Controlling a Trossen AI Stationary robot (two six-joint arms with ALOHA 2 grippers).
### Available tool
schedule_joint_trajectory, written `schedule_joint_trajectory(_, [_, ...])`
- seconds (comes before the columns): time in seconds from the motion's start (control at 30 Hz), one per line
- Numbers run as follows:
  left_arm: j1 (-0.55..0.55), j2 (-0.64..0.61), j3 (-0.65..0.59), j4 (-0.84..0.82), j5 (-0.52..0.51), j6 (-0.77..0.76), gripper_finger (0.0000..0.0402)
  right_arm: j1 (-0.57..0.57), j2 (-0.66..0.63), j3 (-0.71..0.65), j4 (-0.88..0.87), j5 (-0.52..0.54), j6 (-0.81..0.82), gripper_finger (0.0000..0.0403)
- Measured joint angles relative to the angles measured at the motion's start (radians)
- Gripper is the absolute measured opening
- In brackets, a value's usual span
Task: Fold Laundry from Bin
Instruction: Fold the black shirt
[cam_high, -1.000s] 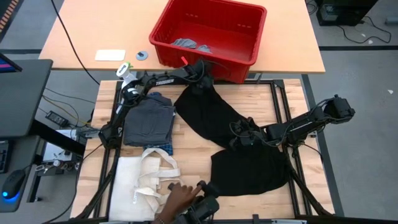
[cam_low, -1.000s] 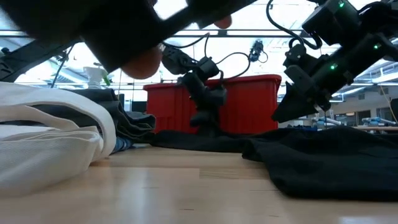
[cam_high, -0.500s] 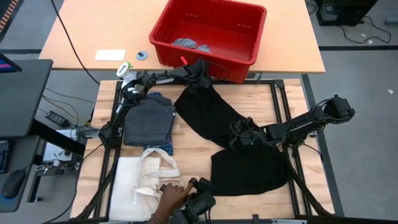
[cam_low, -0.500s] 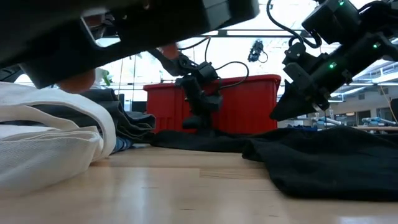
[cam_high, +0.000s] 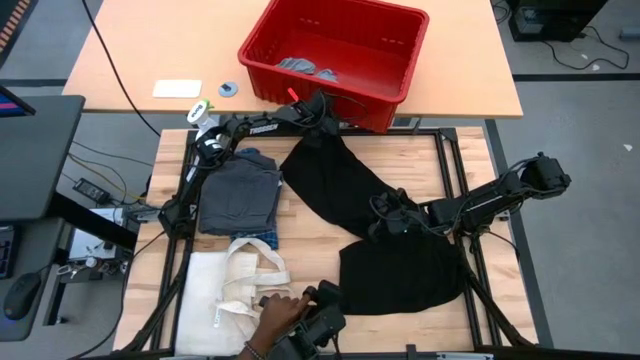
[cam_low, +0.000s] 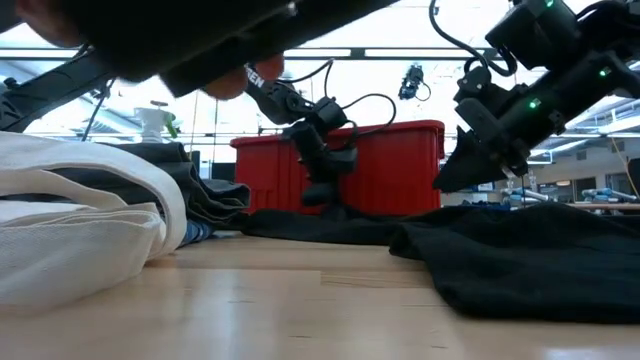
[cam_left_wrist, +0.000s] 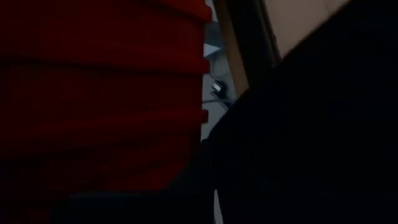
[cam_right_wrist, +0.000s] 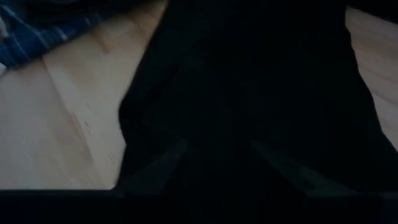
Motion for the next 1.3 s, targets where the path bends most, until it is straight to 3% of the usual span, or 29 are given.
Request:
schedule_joint_trajectory(0.33, [0.009, -0.034, -0.002, 0.113, -0.043, -0.038, 0.0001, 0.000, 0.000, 0.000, -0.130, -0.117, 0.013, 0.0173])
schedule_joint_trajectory(0.63, [0.033, -0.035, -0.002, 0.232, -0.054, -0.040, 0.0001, 0.000, 0.021, 0.000, -0.211, -0.327, 0.032, 0.0159])
schedule_joint_trajectory(0.93, [0.060, -0.035, -0.002, 0.252, -0.068, -0.001, 0.0000, 0.037, 0.139, 0.006, -0.093, -0.450, -0.037, 0.0153])
schedule_joint_trajectory(1.17, [0.065, -0.035, -0.002, 0.247, -0.075, 0.042, 0.0003, 0.094, 0.088, -0.003, -0.006, -0.550, -0.127, 0.0153])
schedule_joint_trajectory(1.3, [0.064, -0.037, 0.000, 0.189, -0.088, 0.076, 0.0010, 0.106, 0.053, -0.004, -0.032, -0.507, -0.135, 0.0152])
